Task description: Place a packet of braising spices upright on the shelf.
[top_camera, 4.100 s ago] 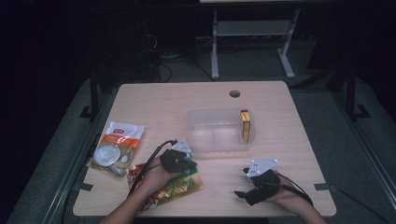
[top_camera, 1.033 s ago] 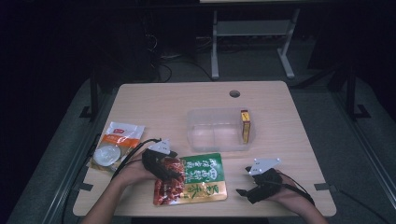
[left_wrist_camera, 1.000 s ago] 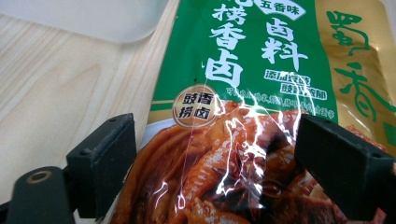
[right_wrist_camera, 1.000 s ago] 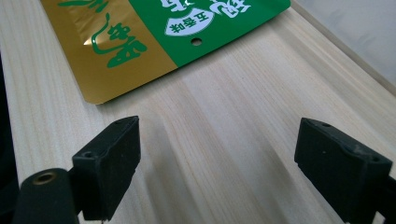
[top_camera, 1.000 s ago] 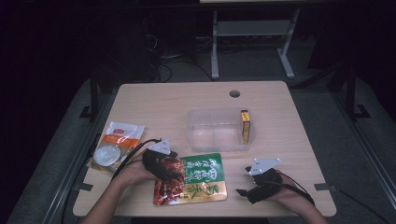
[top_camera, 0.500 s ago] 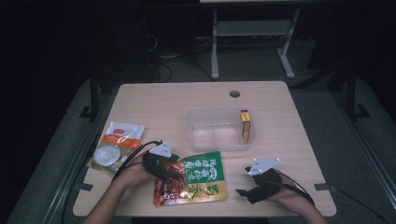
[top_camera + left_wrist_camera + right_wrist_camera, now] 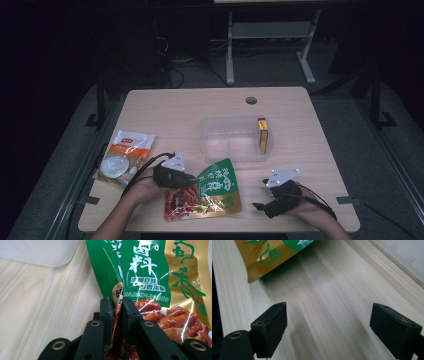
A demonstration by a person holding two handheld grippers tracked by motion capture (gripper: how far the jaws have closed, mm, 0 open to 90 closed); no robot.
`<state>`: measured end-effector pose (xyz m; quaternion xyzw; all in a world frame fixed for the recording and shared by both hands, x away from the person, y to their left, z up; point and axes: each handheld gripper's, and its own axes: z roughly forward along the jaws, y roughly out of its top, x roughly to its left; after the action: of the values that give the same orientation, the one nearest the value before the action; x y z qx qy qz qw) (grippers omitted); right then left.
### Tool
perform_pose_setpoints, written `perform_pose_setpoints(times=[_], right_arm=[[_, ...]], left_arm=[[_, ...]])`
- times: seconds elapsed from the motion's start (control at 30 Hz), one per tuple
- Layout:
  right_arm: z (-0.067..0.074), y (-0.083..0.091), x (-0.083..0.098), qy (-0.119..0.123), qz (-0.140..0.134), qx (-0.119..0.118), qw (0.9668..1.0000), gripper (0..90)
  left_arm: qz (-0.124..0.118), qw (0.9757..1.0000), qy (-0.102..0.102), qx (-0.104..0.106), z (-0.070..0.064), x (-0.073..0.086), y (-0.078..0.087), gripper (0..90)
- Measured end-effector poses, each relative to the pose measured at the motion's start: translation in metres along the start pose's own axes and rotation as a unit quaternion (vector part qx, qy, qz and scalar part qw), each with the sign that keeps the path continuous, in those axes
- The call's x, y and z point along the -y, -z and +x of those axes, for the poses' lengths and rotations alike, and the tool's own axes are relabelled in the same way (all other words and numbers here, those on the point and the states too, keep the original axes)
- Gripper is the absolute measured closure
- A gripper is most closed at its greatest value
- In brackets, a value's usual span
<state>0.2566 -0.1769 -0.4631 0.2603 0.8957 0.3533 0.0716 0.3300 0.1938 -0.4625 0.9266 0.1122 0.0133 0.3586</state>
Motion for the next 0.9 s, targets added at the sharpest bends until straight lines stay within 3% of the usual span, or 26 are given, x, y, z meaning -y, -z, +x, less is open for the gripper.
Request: perform_pose_setpoints(times=[0.17, 0.3, 0.43, 0.57, 0.67, 0.77, 0.9], right_arm=[[-0.001, 0.006, -0.004, 0.0, -0.016, -0.009, 0.9998, 14.0], [-0.005, 0.011, -0.007, -0.027, -0.028, -0.011, 0.9992, 14.0], [-0.005, 0.015, -0.009, -0.045, -0.038, -0.026, 0.9979, 14.0], [-0.006, 0.019, -0.009, -0.045, -0.052, -0.033, 0.9971, 14.0], [-0.005, 0.02, -0.009, -0.047, -0.055, -0.035, 0.9967, 14.0], [-0.006, 0.02, -0.009, -0.047, -0.053, -0.038, 0.9967, 14.0], [-0.006, 0.018, -0.01, -0.047, -0.057, -0.042, 0.9964, 14.1]], left_arm=[[-0.001, 0.9998, 0.02, 0.001, -0.001, 0.0, 0.002, 86.8], [-0.009, 0.9993, 0.037, 0.005, -0.003, -0.001, 0.005, 89.0], [-0.025, 0.9983, 0.052, 0.011, -0.009, -0.002, 0.011, 89.3], [-0.058, 0.9964, 0.061, 0.003, -0.016, -0.009, 0.021, 89.5], [-0.086, 0.994, 0.067, -0.001, -0.023, -0.013, 0.031, 89.7], [-0.116, 0.9897, 0.081, -0.019, -0.026, -0.017, 0.044, 89.6], [-0.161, 0.979, 0.115, -0.05, -0.023, -0.02, 0.059, 89.6]])
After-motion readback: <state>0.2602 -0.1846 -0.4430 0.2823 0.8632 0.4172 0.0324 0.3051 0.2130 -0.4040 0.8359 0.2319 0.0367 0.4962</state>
